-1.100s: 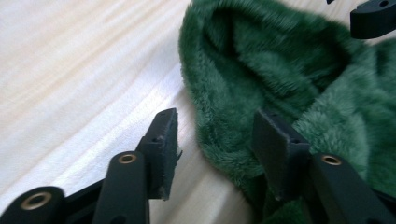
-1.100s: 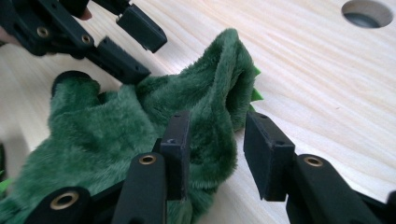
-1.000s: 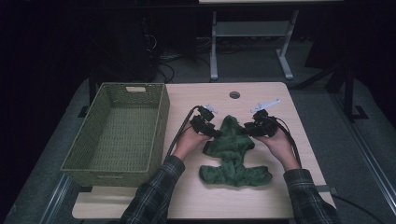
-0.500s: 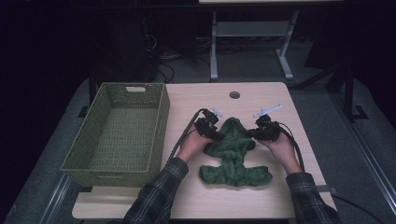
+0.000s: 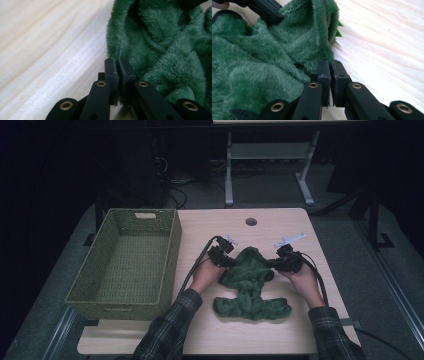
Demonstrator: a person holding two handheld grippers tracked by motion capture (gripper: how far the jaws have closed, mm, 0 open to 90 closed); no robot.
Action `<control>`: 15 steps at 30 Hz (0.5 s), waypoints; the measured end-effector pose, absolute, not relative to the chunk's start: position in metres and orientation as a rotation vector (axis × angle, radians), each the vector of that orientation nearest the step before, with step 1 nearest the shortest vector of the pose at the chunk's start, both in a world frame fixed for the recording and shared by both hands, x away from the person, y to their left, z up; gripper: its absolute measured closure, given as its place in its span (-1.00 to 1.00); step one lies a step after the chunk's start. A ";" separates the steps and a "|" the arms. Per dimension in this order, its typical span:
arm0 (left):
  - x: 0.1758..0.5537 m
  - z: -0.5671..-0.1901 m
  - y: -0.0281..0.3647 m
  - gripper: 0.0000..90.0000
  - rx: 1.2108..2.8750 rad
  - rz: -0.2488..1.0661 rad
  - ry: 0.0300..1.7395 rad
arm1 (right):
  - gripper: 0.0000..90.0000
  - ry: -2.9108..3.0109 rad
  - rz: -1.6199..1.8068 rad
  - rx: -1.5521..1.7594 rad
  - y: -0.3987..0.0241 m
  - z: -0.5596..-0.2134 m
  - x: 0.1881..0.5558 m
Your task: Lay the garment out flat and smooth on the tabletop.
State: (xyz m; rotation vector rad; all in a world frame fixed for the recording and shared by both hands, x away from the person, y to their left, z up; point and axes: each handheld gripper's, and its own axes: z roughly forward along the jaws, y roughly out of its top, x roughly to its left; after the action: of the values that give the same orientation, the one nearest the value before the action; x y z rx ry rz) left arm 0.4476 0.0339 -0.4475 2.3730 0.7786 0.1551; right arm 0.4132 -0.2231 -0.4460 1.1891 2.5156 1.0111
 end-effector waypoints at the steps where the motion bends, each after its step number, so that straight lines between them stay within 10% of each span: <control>1: 0.447 -0.444 0.036 0.94 2.363 0.172 0.782 | 0.92 2.508 1.015 1.190 -0.224 -0.444 0.412; 15: 0.452 -0.454 0.048 0.97 2.250 0.336 0.849 | 0.97 2.417 0.973 1.265 -0.245 -0.454 0.428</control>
State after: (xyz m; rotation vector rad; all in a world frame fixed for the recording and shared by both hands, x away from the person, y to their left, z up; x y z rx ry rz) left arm 0.4524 0.0479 -0.4544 2.2496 0.8494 0.3359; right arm 0.4277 -0.2445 -0.4540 1.2649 2.4167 0.9732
